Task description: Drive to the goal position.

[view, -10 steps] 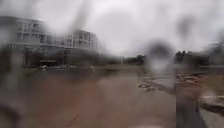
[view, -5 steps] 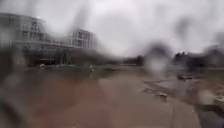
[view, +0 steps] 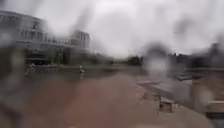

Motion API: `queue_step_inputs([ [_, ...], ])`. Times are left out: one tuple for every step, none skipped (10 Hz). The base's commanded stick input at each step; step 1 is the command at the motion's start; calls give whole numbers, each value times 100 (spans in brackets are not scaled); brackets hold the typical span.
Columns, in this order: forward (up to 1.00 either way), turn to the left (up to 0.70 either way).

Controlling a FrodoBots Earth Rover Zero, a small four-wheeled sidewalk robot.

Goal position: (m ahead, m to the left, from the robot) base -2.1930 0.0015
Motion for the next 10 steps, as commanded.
queue_step_inputs([
  [100, 2],
  [100, 2],
  [100, 2],
  [100, 2],
  [100, 2],
  [100, 2],
  [100, 2],
  [100, 1],
  [100, 0],
  [100, 0],
])
